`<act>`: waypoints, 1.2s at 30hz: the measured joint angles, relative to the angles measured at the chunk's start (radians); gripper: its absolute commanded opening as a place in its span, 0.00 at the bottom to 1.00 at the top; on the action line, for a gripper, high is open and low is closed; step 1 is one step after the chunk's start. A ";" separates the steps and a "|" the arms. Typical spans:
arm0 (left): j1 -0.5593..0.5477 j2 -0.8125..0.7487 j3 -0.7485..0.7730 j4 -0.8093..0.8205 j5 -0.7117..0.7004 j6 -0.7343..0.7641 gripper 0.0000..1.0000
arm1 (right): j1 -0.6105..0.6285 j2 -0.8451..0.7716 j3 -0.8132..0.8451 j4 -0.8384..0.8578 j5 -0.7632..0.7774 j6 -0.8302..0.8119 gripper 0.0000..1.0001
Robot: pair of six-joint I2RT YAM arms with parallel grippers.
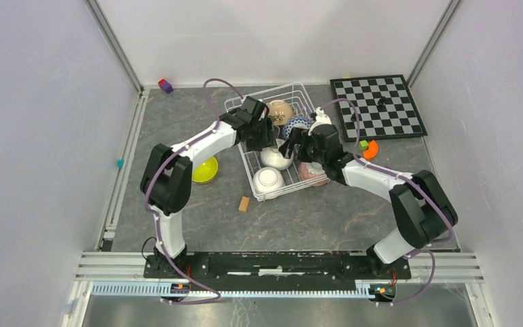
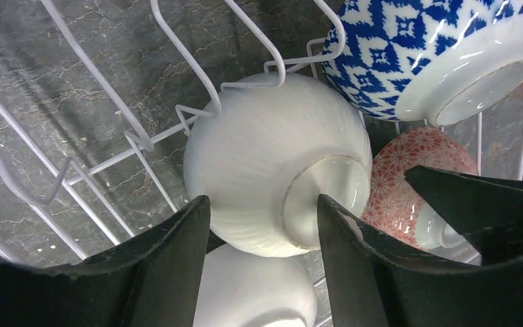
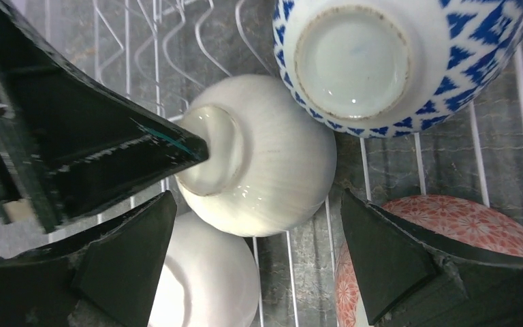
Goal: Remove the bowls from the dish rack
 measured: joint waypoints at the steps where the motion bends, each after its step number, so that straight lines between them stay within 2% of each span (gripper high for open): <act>1: 0.000 0.000 0.000 0.001 -0.001 0.000 0.64 | -0.002 0.017 0.002 0.000 -0.009 0.000 0.98; 4: 0.000 0.000 -0.002 0.004 0.002 -0.001 0.56 | -0.011 0.043 0.004 0.032 -0.045 0.002 0.98; 11: 0.023 -0.026 -0.065 0.103 0.053 -0.023 0.22 | -0.066 0.087 0.004 0.122 -0.139 0.036 0.95; 17: 0.047 -0.075 -0.151 0.198 0.101 -0.050 0.17 | -0.079 0.122 0.026 0.129 -0.180 0.046 0.97; 24: 0.068 -0.112 -0.229 0.280 0.137 -0.088 0.13 | -0.079 0.204 0.126 0.016 -0.200 0.016 0.98; 31: 0.083 -0.132 -0.288 0.360 0.172 -0.113 0.03 | -0.078 0.213 0.168 -0.065 -0.179 0.005 0.98; 36: 0.097 -0.168 -0.351 0.416 0.179 -0.135 0.02 | -0.077 0.240 0.227 -0.135 -0.171 0.000 0.98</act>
